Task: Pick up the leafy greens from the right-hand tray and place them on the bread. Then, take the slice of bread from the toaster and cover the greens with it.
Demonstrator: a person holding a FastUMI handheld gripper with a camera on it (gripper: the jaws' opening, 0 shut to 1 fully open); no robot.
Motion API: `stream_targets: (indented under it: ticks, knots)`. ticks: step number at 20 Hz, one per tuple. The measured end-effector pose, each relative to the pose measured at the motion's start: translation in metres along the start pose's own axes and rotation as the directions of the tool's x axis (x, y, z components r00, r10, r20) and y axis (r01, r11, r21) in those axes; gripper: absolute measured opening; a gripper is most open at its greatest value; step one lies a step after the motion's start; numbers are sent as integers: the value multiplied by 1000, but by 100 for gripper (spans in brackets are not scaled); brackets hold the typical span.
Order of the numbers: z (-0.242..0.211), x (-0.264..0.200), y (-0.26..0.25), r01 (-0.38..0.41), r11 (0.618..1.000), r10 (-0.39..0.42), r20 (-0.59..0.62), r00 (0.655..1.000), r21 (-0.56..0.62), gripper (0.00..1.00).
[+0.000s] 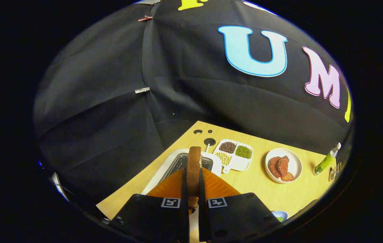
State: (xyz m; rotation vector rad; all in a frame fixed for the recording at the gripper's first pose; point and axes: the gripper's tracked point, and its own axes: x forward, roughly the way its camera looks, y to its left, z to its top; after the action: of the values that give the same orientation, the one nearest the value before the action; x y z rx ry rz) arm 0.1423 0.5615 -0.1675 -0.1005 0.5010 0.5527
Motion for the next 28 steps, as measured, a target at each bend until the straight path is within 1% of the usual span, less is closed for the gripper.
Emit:
stream_targets:
  ticks: [4,8,11,13,18,23,28]
  knots:
    - [32,-33,-10,-9,1000,8,85,996,8,15]
    - [42,-62,-43,20,1000,-22,125,992,22,15]
    - [36,-87,-75,53,997,-59,128,990,47,15]
    - [23,-99,-100,83,995,-90,115,989,64,15]
    - [-32,-124,-153,138,978,-148,51,988,157,15]
    - [-92,-129,-180,141,969,-143,-8,990,202,15]
    - [-140,-115,-181,116,950,-100,-69,993,291,15]
